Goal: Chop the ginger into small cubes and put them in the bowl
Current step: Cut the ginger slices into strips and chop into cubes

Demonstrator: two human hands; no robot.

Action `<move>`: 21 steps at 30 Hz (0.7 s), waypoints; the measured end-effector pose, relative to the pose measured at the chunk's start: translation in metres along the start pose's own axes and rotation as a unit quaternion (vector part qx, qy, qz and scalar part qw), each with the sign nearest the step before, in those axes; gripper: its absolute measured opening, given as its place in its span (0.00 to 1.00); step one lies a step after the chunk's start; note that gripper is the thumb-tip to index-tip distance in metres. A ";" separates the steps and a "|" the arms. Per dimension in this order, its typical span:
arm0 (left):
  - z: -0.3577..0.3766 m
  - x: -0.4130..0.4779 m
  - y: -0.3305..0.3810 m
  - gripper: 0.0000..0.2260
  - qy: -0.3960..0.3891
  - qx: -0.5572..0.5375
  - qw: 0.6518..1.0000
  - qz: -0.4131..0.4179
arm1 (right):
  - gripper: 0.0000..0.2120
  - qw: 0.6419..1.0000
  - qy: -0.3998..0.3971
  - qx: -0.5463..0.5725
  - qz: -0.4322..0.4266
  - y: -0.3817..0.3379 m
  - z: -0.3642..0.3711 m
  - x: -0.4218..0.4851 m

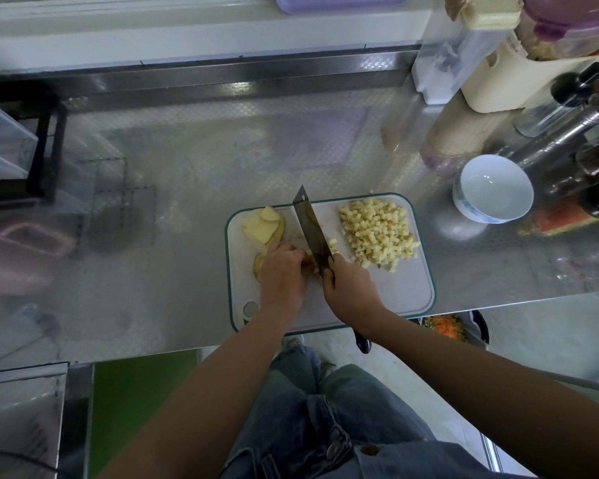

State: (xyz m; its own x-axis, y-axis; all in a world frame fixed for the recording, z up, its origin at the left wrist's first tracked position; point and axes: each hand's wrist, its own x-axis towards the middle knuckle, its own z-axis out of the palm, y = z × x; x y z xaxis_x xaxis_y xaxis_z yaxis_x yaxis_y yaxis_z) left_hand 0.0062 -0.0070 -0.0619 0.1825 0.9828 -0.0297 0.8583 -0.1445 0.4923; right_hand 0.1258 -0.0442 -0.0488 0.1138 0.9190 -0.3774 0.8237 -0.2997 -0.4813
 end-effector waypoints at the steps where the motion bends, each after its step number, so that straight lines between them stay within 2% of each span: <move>1: 0.000 0.000 0.000 0.03 -0.006 0.003 1.000 0.000 | 0.08 1.000 0.000 0.004 0.000 0.001 -0.002 0.000; 5: -0.001 0.000 0.000 0.04 -0.022 0.007 1.000 -0.010 | 0.07 0.999 0.016 0.041 0.008 0.009 -0.011 0.004; 10: -0.008 -0.002 0.000 0.04 -0.023 -0.059 0.998 -0.019 | 0.10 0.997 0.031 0.071 -0.006 0.016 -0.025 0.002; 14: -0.015 -0.007 0.000 0.07 0.012 -0.078 0.996 -0.037 | 0.09 0.994 0.042 0.096 -0.036 0.007 -0.026 -0.007; 17: -0.017 -0.012 0.002 0.07 0.039 -0.086 0.995 -0.042 | 0.08 0.994 0.025 0.091 -0.057 0.002 -0.018 -0.015; 21: -0.017 -0.017 0.002 0.07 0.037 -0.066 0.997 -0.031 | 0.09 0.997 -0.009 0.054 -0.049 0.007 -0.004 -0.023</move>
State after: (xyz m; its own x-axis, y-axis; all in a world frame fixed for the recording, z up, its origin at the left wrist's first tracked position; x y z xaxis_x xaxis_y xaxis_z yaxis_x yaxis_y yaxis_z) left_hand -0.0034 -0.0218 -0.0458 0.0922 0.9957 -0.0021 0.7952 -0.0723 0.6020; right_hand 0.1310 -0.0661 -0.0406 0.0250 0.9409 -0.3378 0.7655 -0.2353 -0.5988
